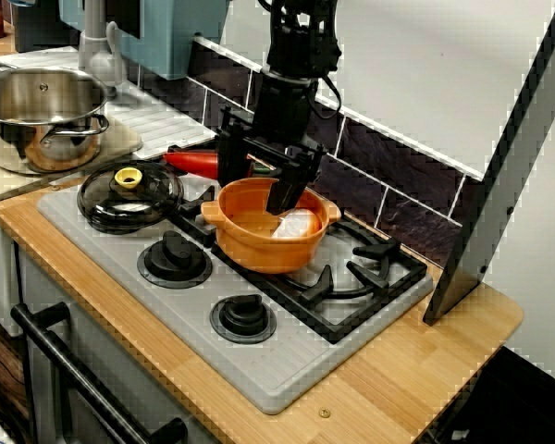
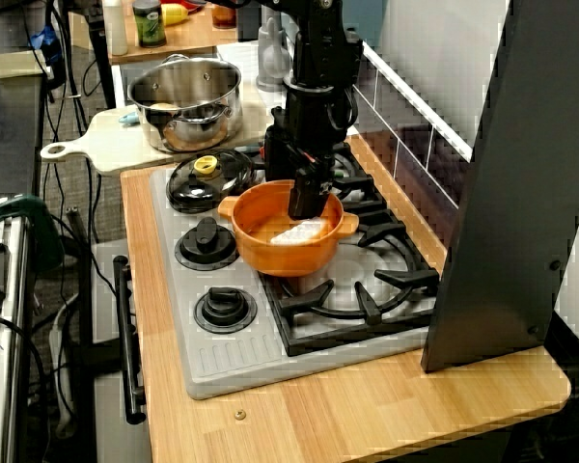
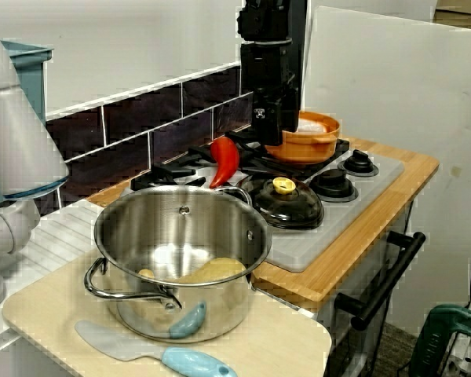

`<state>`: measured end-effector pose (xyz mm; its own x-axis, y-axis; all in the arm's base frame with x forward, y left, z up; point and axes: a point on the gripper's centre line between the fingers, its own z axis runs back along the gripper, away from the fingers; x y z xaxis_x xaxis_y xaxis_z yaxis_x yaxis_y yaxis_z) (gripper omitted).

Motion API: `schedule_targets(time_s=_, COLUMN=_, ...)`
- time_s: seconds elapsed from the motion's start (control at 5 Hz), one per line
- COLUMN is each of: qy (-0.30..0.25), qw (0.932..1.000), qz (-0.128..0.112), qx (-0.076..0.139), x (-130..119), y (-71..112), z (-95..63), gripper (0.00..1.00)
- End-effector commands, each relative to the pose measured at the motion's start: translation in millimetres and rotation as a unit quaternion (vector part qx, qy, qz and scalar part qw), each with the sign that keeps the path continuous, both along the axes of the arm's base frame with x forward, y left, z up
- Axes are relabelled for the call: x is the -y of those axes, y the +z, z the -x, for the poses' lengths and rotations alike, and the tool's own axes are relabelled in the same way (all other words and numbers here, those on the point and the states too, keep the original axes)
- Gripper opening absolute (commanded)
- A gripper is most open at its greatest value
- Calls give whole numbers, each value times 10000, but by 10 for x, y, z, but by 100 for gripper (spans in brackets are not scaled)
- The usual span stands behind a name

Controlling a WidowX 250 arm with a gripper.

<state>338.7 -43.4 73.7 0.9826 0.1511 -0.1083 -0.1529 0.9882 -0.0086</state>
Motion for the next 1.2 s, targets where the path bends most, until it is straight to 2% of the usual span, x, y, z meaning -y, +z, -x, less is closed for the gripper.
schedule_targets(time_s=0.0, qy=-47, qw=9994, qz=109, qx=312, x=-47, y=142, z=-99, gripper=0)
schedule_targets(time_s=0.2, qy=36, qw=9994, qz=204, qx=286, x=-78, y=159, z=-77, gripper=0)
schedule_targets(time_s=0.6, qy=41, qw=9994, qz=176, qx=295, x=-100, y=180, z=-76, gripper=0)
schedule_targets(time_s=0.8, qy=68, qw=9991, qz=245, qx=338, x=-152, y=215, z=-63, gripper=0)
schedule_targets(time_s=1.0, qy=-156, qw=9975, qz=607, qx=323, x=-237, y=281, z=-13, gripper=0)
